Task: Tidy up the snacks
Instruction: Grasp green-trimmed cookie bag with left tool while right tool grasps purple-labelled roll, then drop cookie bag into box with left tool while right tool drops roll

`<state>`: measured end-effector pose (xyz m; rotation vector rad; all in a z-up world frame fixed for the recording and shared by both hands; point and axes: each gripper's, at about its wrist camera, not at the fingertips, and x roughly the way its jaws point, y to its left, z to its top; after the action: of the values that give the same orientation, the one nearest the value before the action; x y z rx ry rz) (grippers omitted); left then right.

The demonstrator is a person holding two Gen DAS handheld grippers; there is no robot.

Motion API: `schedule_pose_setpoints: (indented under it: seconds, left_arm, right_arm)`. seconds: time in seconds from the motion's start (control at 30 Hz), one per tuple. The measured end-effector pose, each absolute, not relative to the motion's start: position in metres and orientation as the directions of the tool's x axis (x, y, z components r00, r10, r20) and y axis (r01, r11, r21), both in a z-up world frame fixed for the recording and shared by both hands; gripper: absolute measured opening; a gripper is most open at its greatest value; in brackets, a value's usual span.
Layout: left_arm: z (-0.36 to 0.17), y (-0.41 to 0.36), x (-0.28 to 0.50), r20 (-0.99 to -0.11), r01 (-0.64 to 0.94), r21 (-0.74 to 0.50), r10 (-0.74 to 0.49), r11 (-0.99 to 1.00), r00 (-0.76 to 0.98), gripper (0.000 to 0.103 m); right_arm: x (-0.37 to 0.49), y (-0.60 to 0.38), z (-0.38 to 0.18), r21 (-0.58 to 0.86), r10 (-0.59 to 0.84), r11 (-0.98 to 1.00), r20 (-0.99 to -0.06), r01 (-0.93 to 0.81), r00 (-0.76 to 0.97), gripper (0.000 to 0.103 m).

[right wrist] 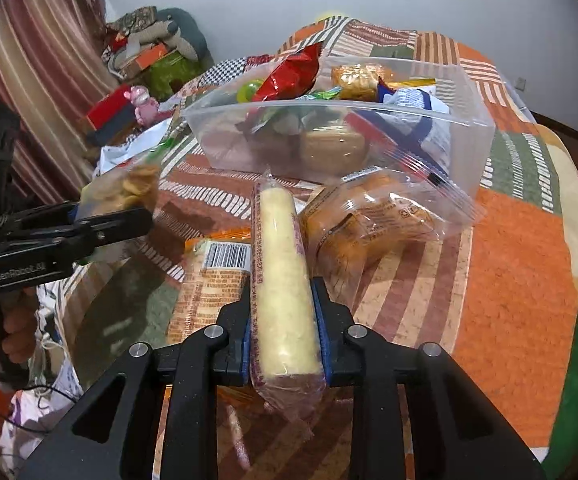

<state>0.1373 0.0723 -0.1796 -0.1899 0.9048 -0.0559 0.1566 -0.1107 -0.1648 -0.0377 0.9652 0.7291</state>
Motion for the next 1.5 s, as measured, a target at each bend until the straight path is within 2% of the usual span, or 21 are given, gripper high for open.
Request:
schedule_pose_setpoints:
  seconds: [0.47, 0.83, 1.13, 1.5]
  left_arm:
    - [-0.130, 0.072, 0.153, -0.700, -0.017, -0.162, -0.103, 0.987, 0.707, 0.053]
    - [-0.103, 0.082, 0.196, -0.661, -0.041, -0.155, -0.073, 0.987, 0.747, 0.053]
    - [-0.108, 0.085, 0.241, -0.670, -0.038, -0.145, -0.070, 0.989, 0.739, 0.053]
    - [-0.143, 0.083, 0.285, -0.715, -0.033, -0.166, -0.098, 0.986, 0.692, 0.053]
  right_arm:
    - [0.167, -0.133, -0.101, 0.274, 0.589, 0.775, -0.639, -0.570, 0.494, 0.022]
    - [0.206, -0.158, -0.068, 0.262, 0.546, 0.831, -0.552, -0.490, 0.630, 0.022]
    - [0.238, -0.160, -0.072, 0.264, 0.503, 0.862, -0.550, -0.433, 0.666, 0.022]
    - [0.273, -0.134, -0.100, 0.273, 0.501, 0.861, -0.606, -0.430, 0.618, 0.022]
